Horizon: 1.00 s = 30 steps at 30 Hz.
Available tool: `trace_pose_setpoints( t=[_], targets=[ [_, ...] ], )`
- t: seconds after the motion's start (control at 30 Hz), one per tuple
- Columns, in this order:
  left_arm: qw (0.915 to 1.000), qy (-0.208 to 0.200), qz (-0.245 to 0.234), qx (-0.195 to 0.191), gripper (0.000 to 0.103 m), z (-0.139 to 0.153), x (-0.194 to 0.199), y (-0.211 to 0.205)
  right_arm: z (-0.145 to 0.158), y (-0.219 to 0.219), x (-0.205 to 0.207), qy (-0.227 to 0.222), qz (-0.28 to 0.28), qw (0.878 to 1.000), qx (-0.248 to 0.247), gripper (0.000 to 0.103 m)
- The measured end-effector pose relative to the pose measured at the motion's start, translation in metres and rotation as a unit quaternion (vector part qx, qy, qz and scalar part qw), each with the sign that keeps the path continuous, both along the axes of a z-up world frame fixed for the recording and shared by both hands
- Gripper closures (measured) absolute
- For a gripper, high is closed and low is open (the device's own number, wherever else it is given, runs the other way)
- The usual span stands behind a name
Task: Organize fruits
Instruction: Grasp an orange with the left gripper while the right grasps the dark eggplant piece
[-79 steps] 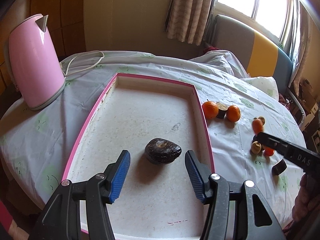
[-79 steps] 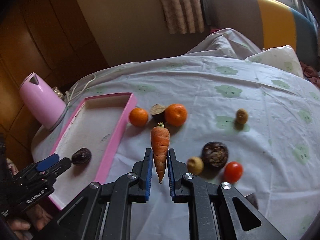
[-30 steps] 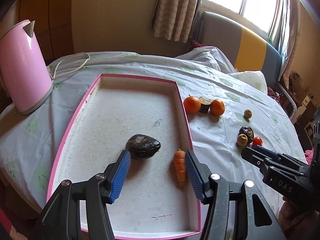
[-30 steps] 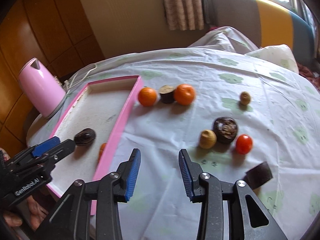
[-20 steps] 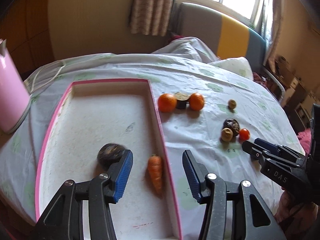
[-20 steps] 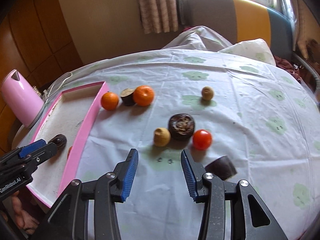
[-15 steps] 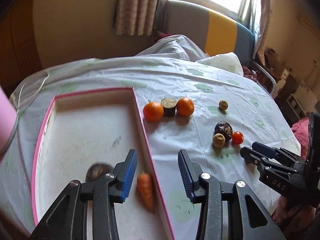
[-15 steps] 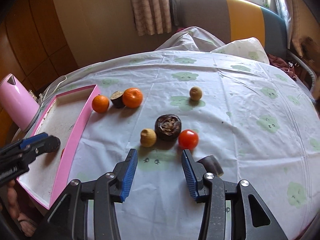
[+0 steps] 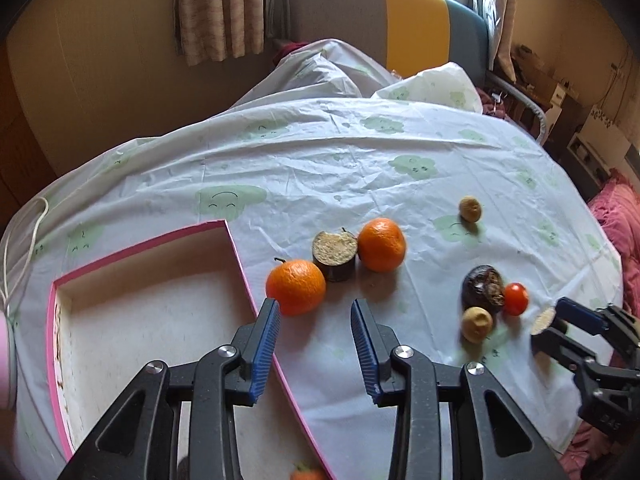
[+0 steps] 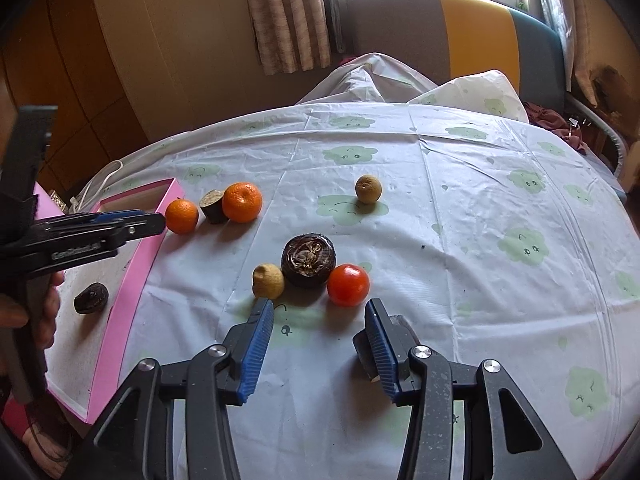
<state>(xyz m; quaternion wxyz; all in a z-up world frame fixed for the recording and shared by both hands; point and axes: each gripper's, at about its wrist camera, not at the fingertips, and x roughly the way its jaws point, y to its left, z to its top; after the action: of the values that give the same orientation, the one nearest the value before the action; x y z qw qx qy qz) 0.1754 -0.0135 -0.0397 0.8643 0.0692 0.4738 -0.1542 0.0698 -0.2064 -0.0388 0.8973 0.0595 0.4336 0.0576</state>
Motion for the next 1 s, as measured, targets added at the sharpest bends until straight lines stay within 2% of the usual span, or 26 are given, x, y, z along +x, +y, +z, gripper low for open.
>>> trace_pose_setpoints(
  t=[0.3,0.47,0.6,0.73,0.87,0.9,1.0],
  targets=[
    [0.9977,-0.011,-0.019,0.064,0.060,-0.014,0.028,-0.013,0.003,-0.009,0.004,-0.002,-0.007,1.000,0.004,0.052],
    [0.9962,-0.020,-0.027,0.080,0.060,-0.018,0.029,-0.015,0.004,-0.020,0.005,-0.004,-0.022,1.000,0.008,0.052],
    [0.9966,-0.022,-0.032,0.073,0.059,-0.015,0.023,-0.013,0.007,-0.030,0.006,-0.008,-0.036,0.999,0.011,0.052],
    [0.9960,-0.021,-0.025,0.084,0.059,-0.019,0.028,-0.013,0.004,-0.037,0.008,-0.003,-0.045,0.999,0.015,0.051],
    [0.9973,-0.019,-0.015,0.069,0.059,-0.021,0.036,-0.010,0.001,-0.034,0.007,0.000,-0.036,0.999,0.013,0.051],
    [0.9974,-0.019,-0.014,0.067,0.065,-0.021,0.036,-0.009,0.000,-0.033,0.007,-0.001,-0.033,0.999,0.012,0.051],
    [0.9982,-0.019,-0.013,0.056,0.065,-0.021,0.034,-0.006,-0.003,-0.032,0.008,0.002,-0.023,1.000,0.009,0.051]
  ],
)
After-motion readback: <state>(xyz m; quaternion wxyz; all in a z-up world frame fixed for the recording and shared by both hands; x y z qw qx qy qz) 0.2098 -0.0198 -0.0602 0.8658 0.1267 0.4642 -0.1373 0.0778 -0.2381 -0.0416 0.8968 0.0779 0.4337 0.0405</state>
